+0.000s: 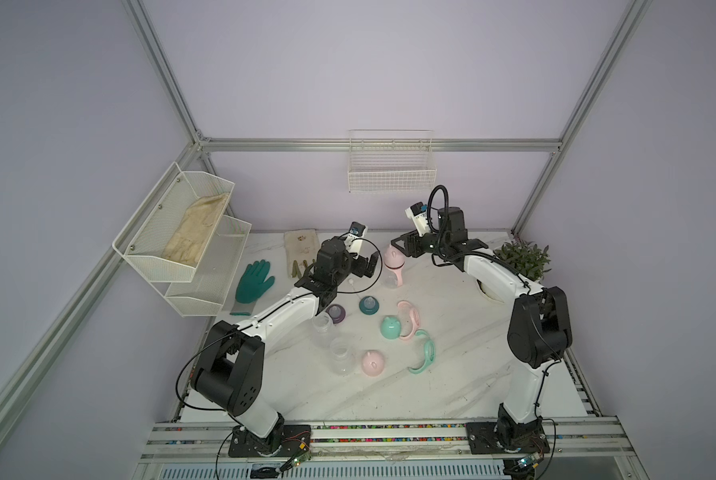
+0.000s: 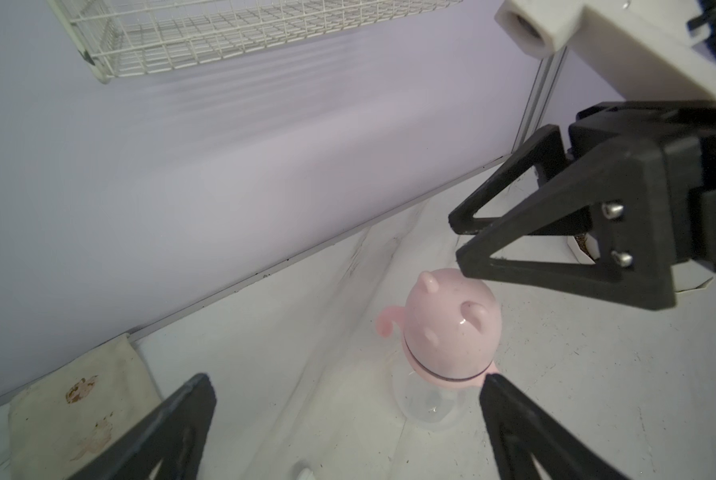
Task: Assemble the baby bottles
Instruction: Close the lid on the baby bottle.
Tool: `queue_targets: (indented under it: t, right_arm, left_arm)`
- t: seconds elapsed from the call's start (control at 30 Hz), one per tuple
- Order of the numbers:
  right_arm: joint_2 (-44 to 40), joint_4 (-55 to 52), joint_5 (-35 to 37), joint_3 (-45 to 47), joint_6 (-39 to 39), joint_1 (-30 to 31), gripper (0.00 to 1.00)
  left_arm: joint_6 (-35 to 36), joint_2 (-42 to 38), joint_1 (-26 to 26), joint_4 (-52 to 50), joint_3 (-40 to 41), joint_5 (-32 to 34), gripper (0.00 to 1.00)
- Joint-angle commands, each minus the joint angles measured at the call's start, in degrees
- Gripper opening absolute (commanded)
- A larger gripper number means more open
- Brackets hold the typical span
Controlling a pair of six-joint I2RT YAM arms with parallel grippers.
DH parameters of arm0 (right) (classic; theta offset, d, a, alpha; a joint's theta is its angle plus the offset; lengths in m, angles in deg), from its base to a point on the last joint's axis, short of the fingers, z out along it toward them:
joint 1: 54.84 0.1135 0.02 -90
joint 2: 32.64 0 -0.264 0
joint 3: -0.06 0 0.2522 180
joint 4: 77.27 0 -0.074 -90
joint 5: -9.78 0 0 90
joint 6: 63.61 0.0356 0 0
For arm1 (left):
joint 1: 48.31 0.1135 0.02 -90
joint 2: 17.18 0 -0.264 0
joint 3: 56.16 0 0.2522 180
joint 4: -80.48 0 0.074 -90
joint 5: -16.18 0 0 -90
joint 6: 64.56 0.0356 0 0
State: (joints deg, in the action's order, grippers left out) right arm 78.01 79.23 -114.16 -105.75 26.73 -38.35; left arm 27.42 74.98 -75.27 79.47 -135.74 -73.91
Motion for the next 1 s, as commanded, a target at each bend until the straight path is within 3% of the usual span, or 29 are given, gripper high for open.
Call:
queue_targets:
  t: [0.0, 0.47, 0.97]
  right_arm:
    - [1.95, 3.43, -2.20, 0.21, -1.05, 0.03, 0.53]
    - [4.40, 4.36, -1.35, 1.15, -0.97, 0.08, 0.44]
    - [3.15, 9.05, 2.56, 12.15, 2.16, 0.11, 0.35]
  left_arm:
    - [-2.02, 1.04, 0.42, 4.14, -3.93, -1.57, 1.00]
    - [-2.75, 7.34, 0.42, 6.14, -7.40, -2.49, 0.98]
    - [-5.23, 12.42, 0.29, 6.27, -9.71, -4.80, 0.93]
